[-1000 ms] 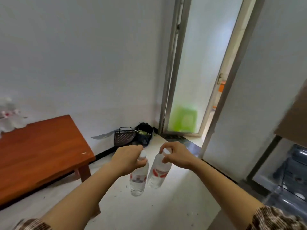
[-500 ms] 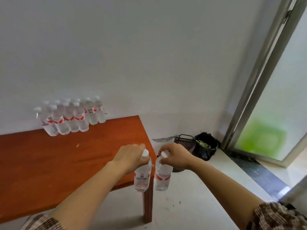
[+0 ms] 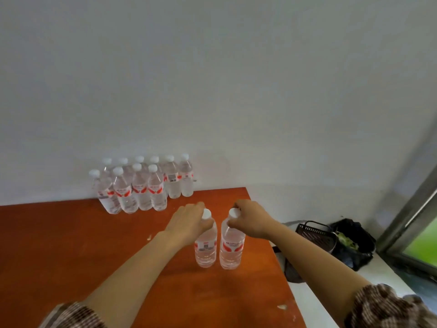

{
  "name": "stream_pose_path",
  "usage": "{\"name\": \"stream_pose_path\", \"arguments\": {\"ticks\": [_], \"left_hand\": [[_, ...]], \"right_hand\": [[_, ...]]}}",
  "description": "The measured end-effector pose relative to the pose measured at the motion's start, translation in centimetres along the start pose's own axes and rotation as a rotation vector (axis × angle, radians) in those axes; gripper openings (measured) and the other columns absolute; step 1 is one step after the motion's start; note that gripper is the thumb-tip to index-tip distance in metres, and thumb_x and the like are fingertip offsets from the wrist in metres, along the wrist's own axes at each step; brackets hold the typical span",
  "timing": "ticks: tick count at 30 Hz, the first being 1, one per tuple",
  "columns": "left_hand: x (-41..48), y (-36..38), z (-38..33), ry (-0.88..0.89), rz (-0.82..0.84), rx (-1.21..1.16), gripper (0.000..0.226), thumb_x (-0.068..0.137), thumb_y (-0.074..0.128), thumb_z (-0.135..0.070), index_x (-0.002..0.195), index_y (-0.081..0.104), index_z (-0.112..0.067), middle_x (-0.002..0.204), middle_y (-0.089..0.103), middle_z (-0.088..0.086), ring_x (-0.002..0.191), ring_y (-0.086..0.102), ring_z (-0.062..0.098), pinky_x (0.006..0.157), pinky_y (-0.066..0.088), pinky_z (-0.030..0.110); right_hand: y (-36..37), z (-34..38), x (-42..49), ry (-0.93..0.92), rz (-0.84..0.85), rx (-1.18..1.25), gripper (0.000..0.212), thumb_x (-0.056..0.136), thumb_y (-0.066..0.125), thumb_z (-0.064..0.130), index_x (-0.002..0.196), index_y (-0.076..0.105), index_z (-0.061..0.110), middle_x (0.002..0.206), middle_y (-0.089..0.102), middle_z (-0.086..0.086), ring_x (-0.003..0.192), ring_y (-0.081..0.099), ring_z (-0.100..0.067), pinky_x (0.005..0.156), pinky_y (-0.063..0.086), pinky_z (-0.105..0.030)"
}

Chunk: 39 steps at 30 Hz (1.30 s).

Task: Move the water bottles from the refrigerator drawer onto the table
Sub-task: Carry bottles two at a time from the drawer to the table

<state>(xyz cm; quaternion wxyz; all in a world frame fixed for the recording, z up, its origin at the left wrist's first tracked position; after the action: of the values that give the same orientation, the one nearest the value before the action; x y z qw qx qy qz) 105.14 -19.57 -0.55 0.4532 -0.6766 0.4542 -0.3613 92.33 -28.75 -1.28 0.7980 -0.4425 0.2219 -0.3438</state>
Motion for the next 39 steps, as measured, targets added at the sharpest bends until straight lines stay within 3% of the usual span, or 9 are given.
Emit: {"name": "stream_pose_path", "arguments": {"ticks": [5,12,18,21,24,28,34,37,39], "left_hand": [[6.9,-0.1,5.9,-0.001,0.032,-0.109,0.025,0.087,0.06,-0.039,0.095,0.055,-0.016,0.088,0.062,0.001,0.078,0.06,0.019,0.066,0.047,0.033],[15.2,-0.1,12.7,-0.001,0.096,-0.199,0.02,0.085,0.061,-0.036,0.091,0.054,-0.018,0.085,0.062,-0.001,0.076,0.06,0.016,0.067,0.052,0.033],[20.2,0.3,17.1,-0.055,0.105,-0.236,0.018,0.087,0.059,-0.027,0.089,0.06,-0.009,0.085,0.066,0.007,0.078,0.064,0.022,0.074,0.055,0.041],[22.2,0.5,18.5,-0.078,0.104,-0.212,0.016,0.089,0.058,-0.023,0.088,0.06,-0.008,0.085,0.066,0.007,0.077,0.062,0.02,0.068,0.053,0.033],[23.7,0.3,19.5,-0.098,0.073,-0.208,0.011,0.09,0.056,-0.023,0.087,0.056,-0.012,0.081,0.062,0.003,0.074,0.058,0.018,0.055,0.04,0.023],[25.3,1.0,20.5,-0.115,0.081,-0.227,0.013,0.088,0.056,-0.021,0.088,0.061,-0.01,0.082,0.066,0.006,0.072,0.061,0.017,0.051,0.037,0.022],[26.5,1.4,21.2,-0.129,0.071,-0.195,0.014,0.089,0.052,-0.019,0.079,0.058,-0.011,0.068,0.054,-0.002,0.062,0.053,0.013,0.047,0.031,0.018],[26.9,1.4,21.4,-0.126,0.061,-0.153,0.011,0.091,0.051,-0.019,0.086,0.058,-0.013,0.077,0.058,0.0,0.067,0.055,0.014,0.05,0.033,0.018],[27.2,1.4,21.6,-0.125,0.063,-0.128,0.016,0.094,0.052,-0.021,0.101,0.061,-0.011,0.093,0.064,0.004,0.083,0.062,0.017,0.064,0.04,0.02]], "right_hand": [[2.1,2.1,8.8,-0.002,0.028,-0.032,0.022,0.082,0.069,0.031,0.095,0.054,0.022,0.092,0.059,0.003,0.08,0.057,-0.015,0.062,0.041,-0.021],[4.9,3.7,18.9,0.034,0.064,-0.098,0.032,0.086,0.066,0.031,0.114,0.057,0.019,0.114,0.063,-0.001,0.099,0.059,-0.018,0.085,0.05,-0.031],[6.8,5.1,25.8,0.047,0.083,-0.13,0.033,0.087,0.065,0.031,0.116,0.056,0.018,0.116,0.063,-0.003,0.101,0.06,-0.021,0.085,0.05,-0.033],[7.4,5.6,28.2,0.047,0.097,-0.153,0.031,0.088,0.064,0.031,0.115,0.056,0.017,0.114,0.064,-0.004,0.099,0.059,-0.021,0.083,0.049,-0.032],[7.8,6.0,30.0,0.055,0.101,-0.148,0.031,0.088,0.064,0.028,0.115,0.057,0.015,0.114,0.064,-0.005,0.098,0.059,-0.022,0.081,0.047,-0.03],[8.0,6.1,31.8,0.073,0.094,-0.139,0.031,0.087,0.063,0.028,0.113,0.058,0.013,0.113,0.065,-0.006,0.099,0.06,-0.024,0.078,0.044,-0.03],[8.3,6.4,33.3,0.088,0.086,-0.113,0.03,0.086,0.064,0.027,0.112,0.059,0.014,0.11,0.065,-0.006,0.096,0.059,-0.022,0.074,0.041,-0.027],[8.4,6.6,33.8,0.092,0.08,-0.099,0.031,0.086,0.064,0.026,0.114,0.059,0.014,0.111,0.065,-0.006,0.098,0.06,-0.023,0.076,0.043,-0.028],[8.6,6.8,34.0,0.096,0.078,-0.097,0.033,0.086,0.065,0.026,0.115,0.059,0.014,0.111,0.065,-0.006,0.098,0.06,-0.023,0.076,0.043,-0.028]]}}
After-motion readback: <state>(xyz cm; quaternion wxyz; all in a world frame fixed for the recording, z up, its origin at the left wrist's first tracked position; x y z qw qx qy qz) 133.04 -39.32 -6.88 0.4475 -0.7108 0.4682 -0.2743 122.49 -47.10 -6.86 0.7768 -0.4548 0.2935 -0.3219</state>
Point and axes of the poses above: each hand's wrist, its own x-axis towards the middle knuckle, its own y-axis out of the palm, z = x × y, the point moved 7 cm from there along x, towards the middle knuckle
